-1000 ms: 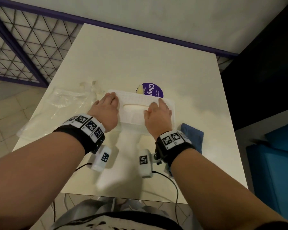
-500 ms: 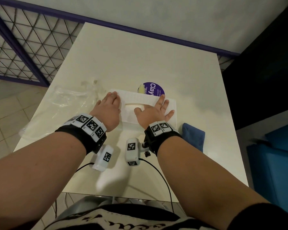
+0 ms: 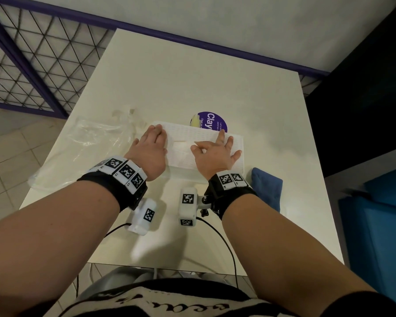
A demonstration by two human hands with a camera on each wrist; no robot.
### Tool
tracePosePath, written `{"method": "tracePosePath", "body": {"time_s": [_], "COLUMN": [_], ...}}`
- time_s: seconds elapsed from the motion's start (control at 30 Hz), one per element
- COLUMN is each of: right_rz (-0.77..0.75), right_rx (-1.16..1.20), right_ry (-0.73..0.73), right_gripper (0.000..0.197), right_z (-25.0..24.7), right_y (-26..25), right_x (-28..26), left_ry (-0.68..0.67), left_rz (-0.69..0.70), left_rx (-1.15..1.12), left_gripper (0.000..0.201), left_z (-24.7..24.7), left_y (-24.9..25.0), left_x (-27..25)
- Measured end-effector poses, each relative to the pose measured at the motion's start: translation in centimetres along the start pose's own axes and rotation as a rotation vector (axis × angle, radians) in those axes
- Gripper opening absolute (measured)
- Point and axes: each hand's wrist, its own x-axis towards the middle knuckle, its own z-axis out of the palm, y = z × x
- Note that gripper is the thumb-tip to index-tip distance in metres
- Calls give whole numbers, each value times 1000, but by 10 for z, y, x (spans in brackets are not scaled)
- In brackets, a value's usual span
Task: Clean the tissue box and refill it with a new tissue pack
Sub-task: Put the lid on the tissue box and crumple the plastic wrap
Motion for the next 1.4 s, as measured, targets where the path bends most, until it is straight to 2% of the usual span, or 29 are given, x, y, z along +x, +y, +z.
{"method": "tracePosePath", "body": {"time_s": [0.2,0.37,0.47,0.57,0.67,0.73,0.83,0.9,0.97,1.13,1.27,1.4], "right_rz": [44,121,84,45,7,-15,-40,-62,-53,-7,1,70], "right_rx": [165,279,461,614,390,285,98,44,-111,-393,-340,-102], "right_ry": [10,69,104,169,245,210,62,58,-25,-130,-167,5], "right_gripper": [31,34,40,39,41,45,48,45,42,47,45,47], "right_z": [-10,-13,-20,-36,-40,-32,-24,-26,-31,-44,-53,-45], "right_y": [3,-4,3,26,54,67,70,64,60,52,46,39], "right_x": [7,11,-1,-20,-42,-54,-63,-59,-47,-17,-18,-21], "left_ry": [37,47,49,170,389,423,352,317,289,161,157,173], "left_rz": [32,46,55,94,112,102,67,73,72,12,-23,-2], "left_rx": [-15,-18,-21,-68,-114,-43,-58,-72,-60,-39,-18,40], "left_gripper": [56,56,56,55,50,46,45,45,45,54,61,74], "left_z": [6,8,7,9,11,17,26,24,17,-2,-4,-1], "left_y": [-5,-7,-9,-14,-15,-13,-9,-8,-5,2,6,8], "left_x": [3,5,4,-2,-25,-41,-46,-39,-27,1,5,-4]}}
